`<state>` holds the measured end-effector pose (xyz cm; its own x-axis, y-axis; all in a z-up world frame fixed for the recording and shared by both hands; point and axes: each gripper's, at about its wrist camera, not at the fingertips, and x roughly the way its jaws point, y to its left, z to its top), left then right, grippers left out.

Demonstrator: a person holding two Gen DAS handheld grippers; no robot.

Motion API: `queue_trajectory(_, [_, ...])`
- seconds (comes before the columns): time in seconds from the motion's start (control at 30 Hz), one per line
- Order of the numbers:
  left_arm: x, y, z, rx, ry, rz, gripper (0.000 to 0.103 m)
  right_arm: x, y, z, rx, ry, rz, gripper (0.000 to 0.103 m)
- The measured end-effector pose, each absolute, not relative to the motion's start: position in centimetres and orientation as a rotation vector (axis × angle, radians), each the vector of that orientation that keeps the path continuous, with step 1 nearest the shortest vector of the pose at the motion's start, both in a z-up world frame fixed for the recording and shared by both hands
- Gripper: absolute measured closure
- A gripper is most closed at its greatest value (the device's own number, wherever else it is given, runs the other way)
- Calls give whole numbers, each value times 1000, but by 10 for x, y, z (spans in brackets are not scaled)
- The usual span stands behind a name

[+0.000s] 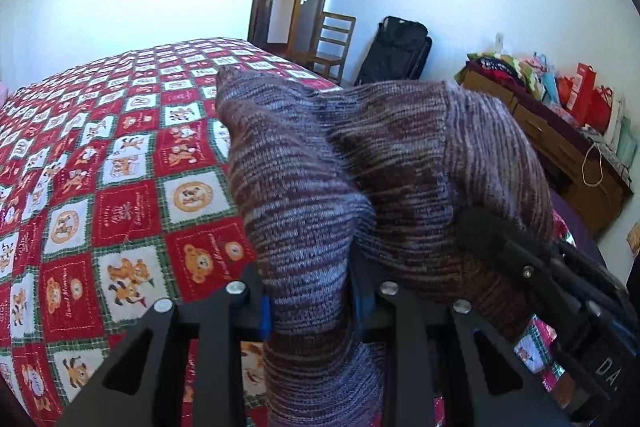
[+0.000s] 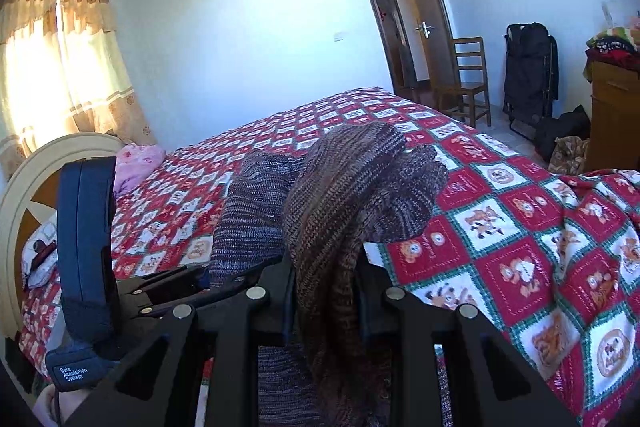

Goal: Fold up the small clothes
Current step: 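Carry the lifted sweater with both grippers toward the bed corner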

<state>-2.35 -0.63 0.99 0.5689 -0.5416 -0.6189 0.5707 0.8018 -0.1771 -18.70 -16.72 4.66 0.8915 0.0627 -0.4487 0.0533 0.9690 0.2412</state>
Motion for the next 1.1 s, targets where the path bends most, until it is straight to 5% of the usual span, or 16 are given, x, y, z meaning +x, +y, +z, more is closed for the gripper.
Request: queue_trajectory(1.1, [-14,-238,0,302,667,-968,74,-206,-371,33,393,411,-379,79])
